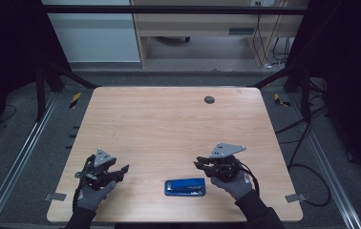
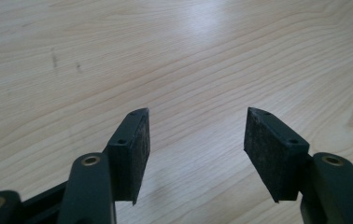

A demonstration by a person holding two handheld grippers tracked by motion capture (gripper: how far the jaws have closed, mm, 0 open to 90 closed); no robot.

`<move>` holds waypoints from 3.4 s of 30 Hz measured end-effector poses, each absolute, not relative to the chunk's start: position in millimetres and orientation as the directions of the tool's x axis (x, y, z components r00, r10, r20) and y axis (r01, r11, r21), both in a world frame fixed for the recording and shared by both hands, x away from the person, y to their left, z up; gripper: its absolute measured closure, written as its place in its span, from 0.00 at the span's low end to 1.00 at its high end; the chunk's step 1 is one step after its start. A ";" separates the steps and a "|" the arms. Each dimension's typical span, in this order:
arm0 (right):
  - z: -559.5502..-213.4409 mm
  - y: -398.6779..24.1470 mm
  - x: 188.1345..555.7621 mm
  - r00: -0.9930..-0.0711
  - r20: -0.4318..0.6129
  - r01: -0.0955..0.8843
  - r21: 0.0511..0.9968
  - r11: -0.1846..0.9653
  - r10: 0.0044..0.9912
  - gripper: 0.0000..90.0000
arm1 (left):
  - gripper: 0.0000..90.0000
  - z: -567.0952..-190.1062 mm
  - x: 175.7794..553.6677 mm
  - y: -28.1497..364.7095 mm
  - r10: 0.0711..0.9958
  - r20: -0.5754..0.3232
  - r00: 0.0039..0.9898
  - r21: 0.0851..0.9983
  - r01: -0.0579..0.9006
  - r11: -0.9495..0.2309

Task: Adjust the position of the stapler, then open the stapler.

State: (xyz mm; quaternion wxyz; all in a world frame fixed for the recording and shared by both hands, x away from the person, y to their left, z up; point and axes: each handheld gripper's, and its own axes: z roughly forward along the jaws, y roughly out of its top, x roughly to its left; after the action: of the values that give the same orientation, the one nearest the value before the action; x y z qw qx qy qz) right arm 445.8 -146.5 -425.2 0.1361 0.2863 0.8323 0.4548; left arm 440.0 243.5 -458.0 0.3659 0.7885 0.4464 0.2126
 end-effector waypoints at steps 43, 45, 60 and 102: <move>-461.2 -190.3 392.6 -0.733 0.075 0.434 0.817 0.379 0.677 1.00 | 0.56 -408.2 448.0 119.1 0.571 0.066 0.819 0.770 0.322 -0.551; -462.6 -189.5 391.6 -0.736 0.081 0.437 0.815 0.380 0.672 1.00 | 0.54 -406.7 447.9 114.1 0.552 0.064 0.831 0.765 0.314 -0.562; -468.4 -181.0 387.8 -0.755 0.099 0.445 0.803 0.396 0.648 1.00 | 0.51 -396.4 446.1 76.3 0.381 0.074 0.921 0.685 0.231 -0.691; -484.7 -162.5 392.2 -0.792 0.081 0.437 0.767 0.470 0.605 1.00 | 0.65 -432.6 454.1 13.5 0.087 0.105 0.991 0.388 0.039 -0.921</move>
State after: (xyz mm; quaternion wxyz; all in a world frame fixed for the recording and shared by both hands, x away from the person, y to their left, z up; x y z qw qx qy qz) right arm 392.2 -162.5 -484.7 0.1013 0.3059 0.8512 0.4142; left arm 454.1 13.5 -432.6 0.1962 0.9782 0.0322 0.0599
